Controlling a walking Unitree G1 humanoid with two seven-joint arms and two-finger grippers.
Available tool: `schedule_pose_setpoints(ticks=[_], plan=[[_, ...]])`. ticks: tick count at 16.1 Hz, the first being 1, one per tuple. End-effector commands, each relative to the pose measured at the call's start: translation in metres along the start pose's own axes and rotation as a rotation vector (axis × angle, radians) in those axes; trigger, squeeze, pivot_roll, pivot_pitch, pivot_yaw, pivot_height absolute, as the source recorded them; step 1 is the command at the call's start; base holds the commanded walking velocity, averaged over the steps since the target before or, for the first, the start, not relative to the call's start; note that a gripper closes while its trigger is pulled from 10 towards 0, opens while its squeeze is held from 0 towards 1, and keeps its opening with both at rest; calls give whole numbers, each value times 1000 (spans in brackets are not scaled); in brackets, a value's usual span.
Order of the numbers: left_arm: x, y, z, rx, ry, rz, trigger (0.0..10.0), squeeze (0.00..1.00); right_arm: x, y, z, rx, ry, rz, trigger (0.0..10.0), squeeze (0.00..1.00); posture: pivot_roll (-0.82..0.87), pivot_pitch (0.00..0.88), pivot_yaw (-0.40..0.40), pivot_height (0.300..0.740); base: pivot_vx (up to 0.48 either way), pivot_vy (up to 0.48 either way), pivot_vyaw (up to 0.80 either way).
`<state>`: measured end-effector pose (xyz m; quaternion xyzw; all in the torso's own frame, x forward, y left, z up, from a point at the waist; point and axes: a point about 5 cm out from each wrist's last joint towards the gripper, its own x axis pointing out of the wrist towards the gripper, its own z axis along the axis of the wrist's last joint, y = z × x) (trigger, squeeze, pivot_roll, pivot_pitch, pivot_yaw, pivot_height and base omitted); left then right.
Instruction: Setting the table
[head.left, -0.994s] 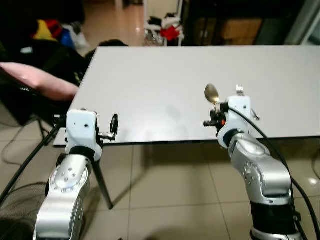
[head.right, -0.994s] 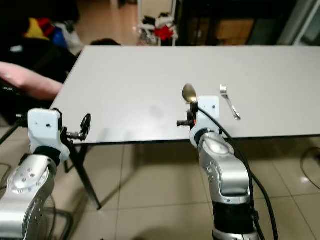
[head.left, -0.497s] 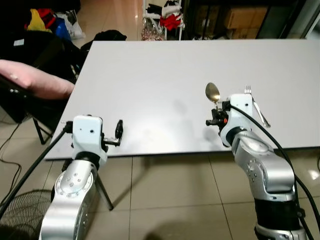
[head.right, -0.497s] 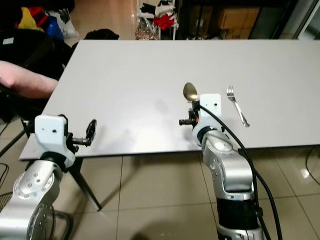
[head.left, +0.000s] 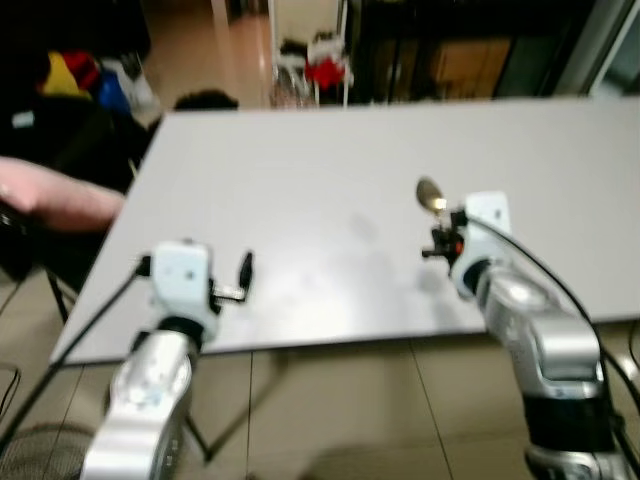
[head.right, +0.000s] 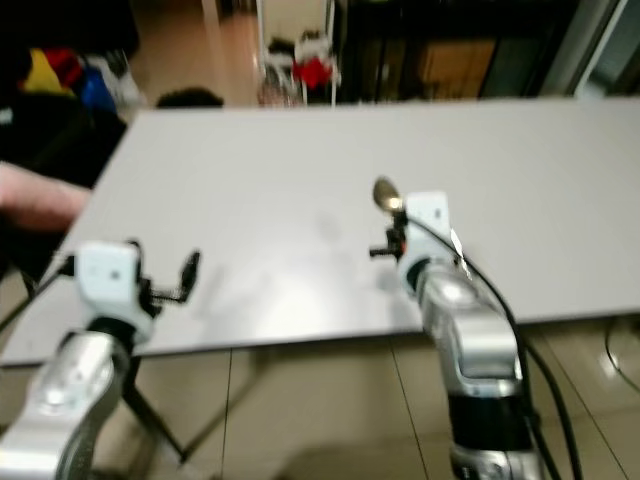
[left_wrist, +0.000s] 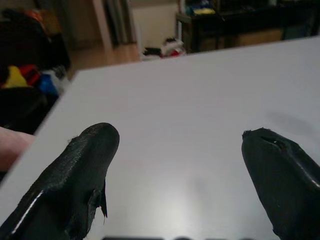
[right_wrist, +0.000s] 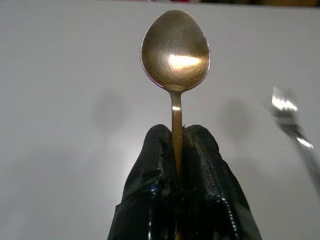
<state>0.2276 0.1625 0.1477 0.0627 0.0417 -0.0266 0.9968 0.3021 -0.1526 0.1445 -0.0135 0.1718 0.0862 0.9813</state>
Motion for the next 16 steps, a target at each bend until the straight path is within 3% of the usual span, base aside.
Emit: schedule_pose_setpoints(ticks=[1, 7, 12, 16], plan=[[-1, 7, -1, 13, 6, 16, 10000, 0, 3, 13, 5, -4, -11, 56, 10000, 0, -98, 15, 2, 740, 352, 0, 0], [-3, 10, -1, 26, 5, 20, 10000, 0, 11, 29, 3, -3, 10, 122, 10000, 0, -92, 25, -2, 740, 292, 0, 0], [-14, 5, -5, 64, 34, -207, 10000, 0, 29, 47, 0, 37, 66, 102, 10000, 0, -80, 56, -18, 740, 0, 0, 0], [-17, 11, -3, 113, 42, -304, 10000, 0, 47, 65, -2, 49, 129, 71, 10000, 0, -68, 80, -34, 740, 0, 0, 0]])
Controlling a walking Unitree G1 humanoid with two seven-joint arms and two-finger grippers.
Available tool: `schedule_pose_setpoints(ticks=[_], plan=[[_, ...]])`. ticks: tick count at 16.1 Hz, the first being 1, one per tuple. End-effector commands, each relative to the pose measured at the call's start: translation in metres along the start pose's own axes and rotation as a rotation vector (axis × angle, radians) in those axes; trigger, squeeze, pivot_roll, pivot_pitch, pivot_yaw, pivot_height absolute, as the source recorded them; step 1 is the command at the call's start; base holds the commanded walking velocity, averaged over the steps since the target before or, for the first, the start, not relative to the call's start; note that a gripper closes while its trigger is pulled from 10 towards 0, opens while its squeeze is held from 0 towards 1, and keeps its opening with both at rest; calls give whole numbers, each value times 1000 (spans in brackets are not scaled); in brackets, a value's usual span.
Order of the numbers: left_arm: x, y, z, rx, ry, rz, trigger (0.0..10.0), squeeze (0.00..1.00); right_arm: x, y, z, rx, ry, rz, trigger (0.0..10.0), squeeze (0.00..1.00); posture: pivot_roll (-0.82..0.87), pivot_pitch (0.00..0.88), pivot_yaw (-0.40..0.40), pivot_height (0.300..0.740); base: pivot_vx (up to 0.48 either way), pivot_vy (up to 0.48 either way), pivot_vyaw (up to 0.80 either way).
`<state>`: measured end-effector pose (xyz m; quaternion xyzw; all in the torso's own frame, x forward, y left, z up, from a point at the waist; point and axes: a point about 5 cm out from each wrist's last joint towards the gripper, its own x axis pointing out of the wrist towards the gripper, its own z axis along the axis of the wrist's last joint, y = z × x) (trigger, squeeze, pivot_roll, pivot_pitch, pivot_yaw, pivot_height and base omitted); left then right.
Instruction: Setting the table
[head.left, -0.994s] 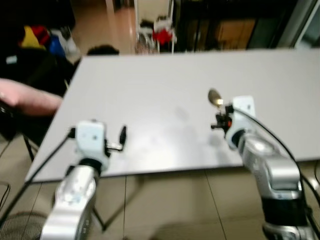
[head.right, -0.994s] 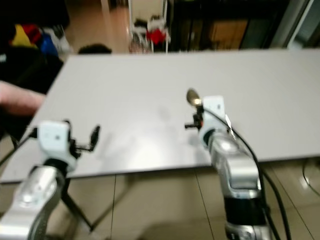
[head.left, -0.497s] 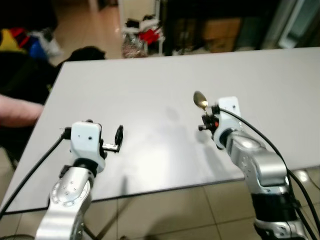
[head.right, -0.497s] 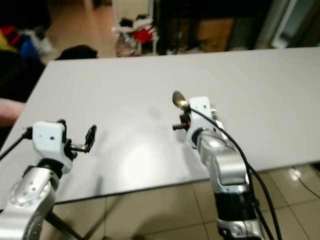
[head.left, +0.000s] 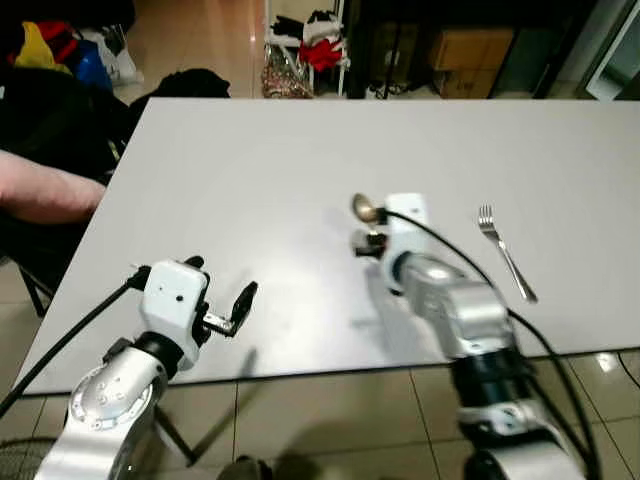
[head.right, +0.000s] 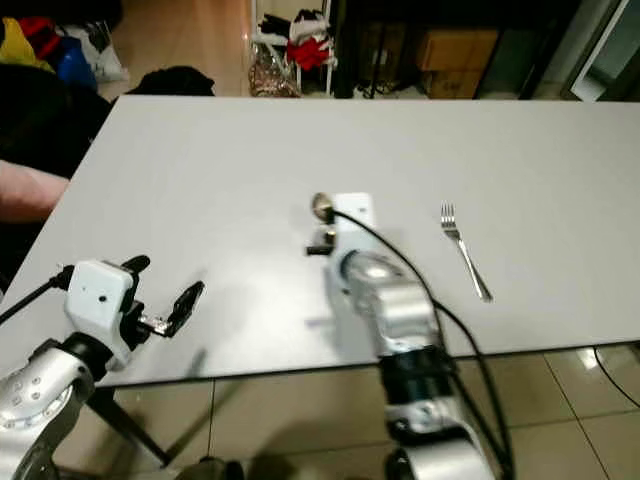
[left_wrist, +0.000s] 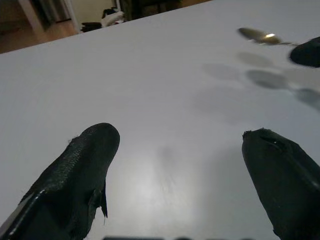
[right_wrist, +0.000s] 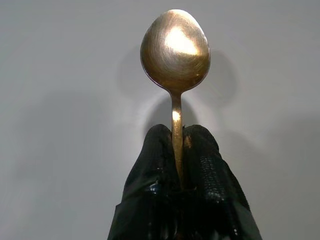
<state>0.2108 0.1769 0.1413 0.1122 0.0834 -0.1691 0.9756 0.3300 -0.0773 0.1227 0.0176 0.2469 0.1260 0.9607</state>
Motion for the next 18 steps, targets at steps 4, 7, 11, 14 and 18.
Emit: schedule_pose_setpoints(ticks=[4, 7, 11, 14, 18], plan=[[-2, -4, 12, 20, -39, -162, 10000, 0, 16, 11, 7, 32, 3, -22, 10000, 0, -59, 101, -30, 740, 0, 0, 0], [-12, -4, 15, 13, -32, -282, 10000, 0, 24, 30, 12, 26, 4, 4, 10000, 0, -52, 112, -33, 740, 0, 0, 0], [-22, -2, 14, -12, -7, -352, 10000, 0, 24, 43, 4, 35, 31, 40, 10000, 0, -47, 123, -41, 740, 0, 0, 0], [-28, -2, 12, -43, 16, -404, 10000, 0, 24, 48, 0, 47, 41, 58, 10000, 0, -48, 126, -41, 740, 0, 0, 0], [-29, 3, 13, -48, 16, -413, 10000, 0, 20, 55, -1, 68, 50, 84, 10000, 0, -56, 125, -36, 740, 0, 0, 0]])
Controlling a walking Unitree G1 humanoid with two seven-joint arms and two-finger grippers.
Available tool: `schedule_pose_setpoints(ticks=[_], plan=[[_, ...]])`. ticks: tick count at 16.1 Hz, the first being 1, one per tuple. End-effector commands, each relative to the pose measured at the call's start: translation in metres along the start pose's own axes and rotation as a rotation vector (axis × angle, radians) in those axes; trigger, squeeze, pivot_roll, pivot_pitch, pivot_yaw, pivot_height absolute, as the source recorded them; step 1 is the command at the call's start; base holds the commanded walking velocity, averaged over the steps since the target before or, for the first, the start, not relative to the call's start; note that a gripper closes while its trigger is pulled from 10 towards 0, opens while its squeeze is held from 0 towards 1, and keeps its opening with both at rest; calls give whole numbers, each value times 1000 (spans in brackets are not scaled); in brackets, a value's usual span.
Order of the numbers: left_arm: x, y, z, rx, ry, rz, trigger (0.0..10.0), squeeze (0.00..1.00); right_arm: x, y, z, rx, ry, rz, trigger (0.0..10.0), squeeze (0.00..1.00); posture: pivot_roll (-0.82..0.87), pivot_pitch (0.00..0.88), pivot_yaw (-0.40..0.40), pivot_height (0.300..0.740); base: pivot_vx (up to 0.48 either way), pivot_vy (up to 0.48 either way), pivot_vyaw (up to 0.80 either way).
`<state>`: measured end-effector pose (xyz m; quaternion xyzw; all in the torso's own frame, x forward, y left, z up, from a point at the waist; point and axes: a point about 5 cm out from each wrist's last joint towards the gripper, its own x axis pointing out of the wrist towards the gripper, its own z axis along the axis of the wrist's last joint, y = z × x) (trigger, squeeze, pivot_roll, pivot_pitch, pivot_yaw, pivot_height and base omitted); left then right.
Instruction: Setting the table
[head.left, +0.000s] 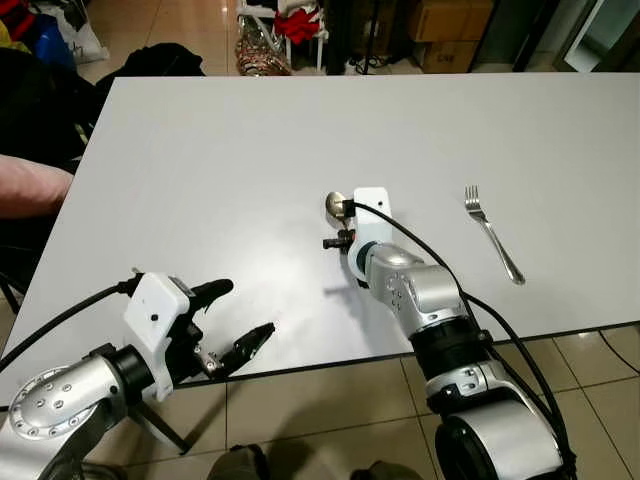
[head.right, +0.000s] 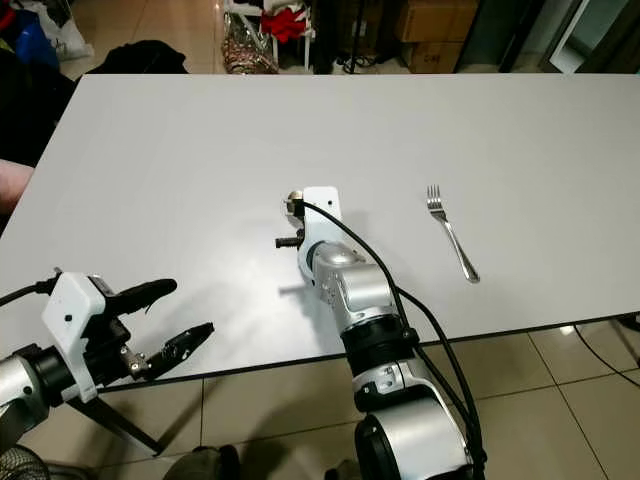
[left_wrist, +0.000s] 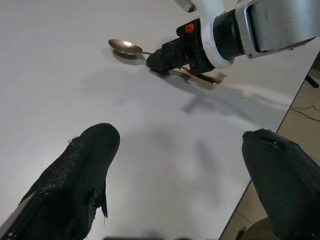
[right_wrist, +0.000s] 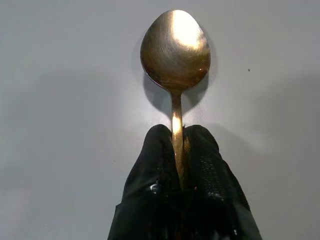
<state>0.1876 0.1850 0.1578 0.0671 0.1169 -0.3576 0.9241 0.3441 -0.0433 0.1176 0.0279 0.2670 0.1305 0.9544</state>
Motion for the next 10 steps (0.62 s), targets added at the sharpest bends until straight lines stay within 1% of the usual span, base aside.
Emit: schedule_pose_setpoints(ticks=[1, 6, 7, 8, 9, 10], plan=[[-1, 0, 3, 7, 3, -14, 10000, 0, -3, 28, -6, 45, 13, 77, 10000, 0, -56, 125, -36, 740, 0, 0, 0], [0, -3, 2, 3, 8, -24, 10000, 0, -6, 36, -11, 30, 35, 107, 10000, 0, -57, 124, -37, 740, 0, 0, 0], [0, -3, 1, 2, 10, -24, 10000, 0, -6, 37, -12, 27, 40, 113, 10000, 173, -58, 122, -38, 740, 0, 0, 0], [0, -3, 1, 1, 10, -25, 10000, 0, -7, 37, -13, 27, 41, 113, 10000, 212, -58, 121, -38, 740, 0, 0, 0], [1, -3, 1, 1, 11, -28, 10000, 0, -7, 38, -14, 30, 45, 115, 10000, 600, -60, 120, -39, 740, 0, 0, 0], [1, -3, 1, 1, 11, -28, 10000, 0, -7, 39, -14, 30, 46, 115, 10000, 600, -60, 120, -39, 740, 0, 0, 0]])
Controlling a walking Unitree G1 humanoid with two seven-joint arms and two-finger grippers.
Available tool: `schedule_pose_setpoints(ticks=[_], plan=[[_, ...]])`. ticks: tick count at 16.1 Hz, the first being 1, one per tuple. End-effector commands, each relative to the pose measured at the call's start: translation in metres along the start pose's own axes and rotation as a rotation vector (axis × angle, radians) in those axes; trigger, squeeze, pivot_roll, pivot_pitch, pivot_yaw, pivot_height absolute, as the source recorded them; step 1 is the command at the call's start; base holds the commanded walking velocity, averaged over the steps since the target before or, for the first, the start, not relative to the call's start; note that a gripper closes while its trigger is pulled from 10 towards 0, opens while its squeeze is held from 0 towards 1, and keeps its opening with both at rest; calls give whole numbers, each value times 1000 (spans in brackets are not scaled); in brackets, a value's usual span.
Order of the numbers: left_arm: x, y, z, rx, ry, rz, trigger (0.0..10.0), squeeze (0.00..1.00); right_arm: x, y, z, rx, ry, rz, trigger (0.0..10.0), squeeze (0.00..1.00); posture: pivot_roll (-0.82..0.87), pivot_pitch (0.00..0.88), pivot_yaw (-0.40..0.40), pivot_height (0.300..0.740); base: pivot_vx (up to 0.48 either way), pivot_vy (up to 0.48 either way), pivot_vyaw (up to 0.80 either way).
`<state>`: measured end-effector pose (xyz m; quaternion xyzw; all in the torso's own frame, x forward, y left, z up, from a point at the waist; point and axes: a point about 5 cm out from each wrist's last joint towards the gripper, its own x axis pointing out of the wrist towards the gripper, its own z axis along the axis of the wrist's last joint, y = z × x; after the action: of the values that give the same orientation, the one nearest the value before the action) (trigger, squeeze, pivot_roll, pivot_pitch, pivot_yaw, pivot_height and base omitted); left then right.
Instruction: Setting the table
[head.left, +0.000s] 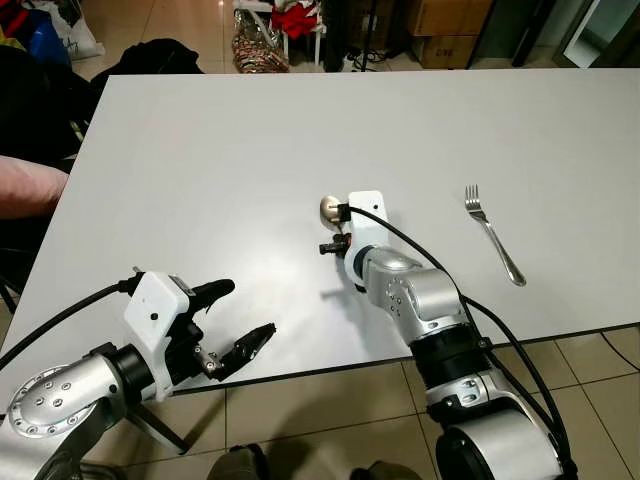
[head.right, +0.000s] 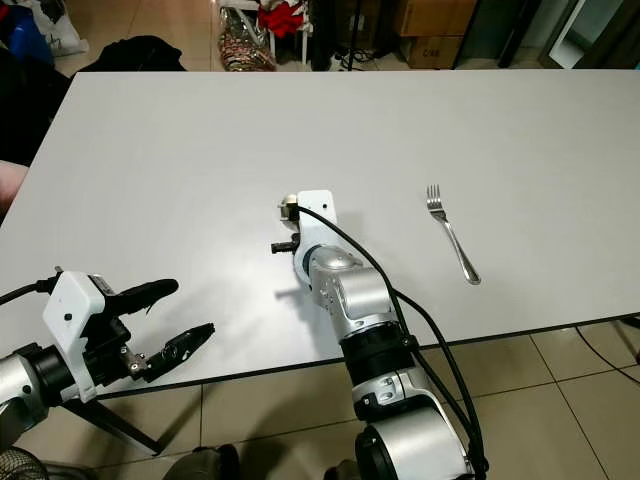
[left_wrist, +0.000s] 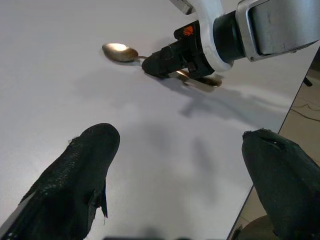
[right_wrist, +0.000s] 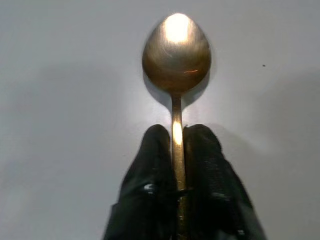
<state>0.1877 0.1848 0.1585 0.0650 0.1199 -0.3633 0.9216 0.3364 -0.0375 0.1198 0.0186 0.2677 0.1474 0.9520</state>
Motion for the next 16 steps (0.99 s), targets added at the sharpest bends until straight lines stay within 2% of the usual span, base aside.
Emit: schedule_pose_setpoints(ticks=[1, 7, 10, 11, 12, 13, 14, 15, 16], plan=[[1, -3, 0, 5, 9, -17, 10000, 0, -1, 32, -12, 58, 40, 91, 10000, 643, -60, 120, -38, 740, 0, 0, 0], [1, -3, 1, 15, 6, -26, 10000, 0, -9, 37, -7, 75, 33, 107, 10000, 663, -56, 111, -37, 740, 0, 0, 0], [1, -4, 10, -8, -68, -5, 10000, 0, -30, 30, 16, 148, -66, 139, 10000, 651, -64, 99, -26, 740, 0, 0, 0], [4, -5, 16, -28, -127, 20, 10000, 0, -43, 24, 27, 144, -141, 167, 10000, 631, -71, 93, -16, 740, 0, 0, 0], [8, -6, 18, -49, -144, 34, 10000, 0, -49, 18, 31, 137, -175, 167, 10000, 620, -73, 90, -10, 740, 0, 0, 0], [15, -7, 19, -64, -166, 90, 10000, 0, -58, 6, 36, 115, -235, 159, 10000, 525, -78, 82, 1, 740, 0, 0, 0], [24, -6, 22, -73, -229, 228, 10000, 0, -73, -9, 38, 76, -312, 174, 10000, 0, -88, 71, 16, 740, 0, 0, 0], [28, 0, 22, -68, -250, 394, 10000, 0, -85, -21, 34, 98, -352, 205, 10000, 0, -92, 61, 27, 740, 0, 0, 0], [28, 2, 21, -63, -247, 441, 10000, 0, -88, -23, 32, 108, -360, 214, 10000, 0, -92, 61, 27, 740, 0, 0, 0]])
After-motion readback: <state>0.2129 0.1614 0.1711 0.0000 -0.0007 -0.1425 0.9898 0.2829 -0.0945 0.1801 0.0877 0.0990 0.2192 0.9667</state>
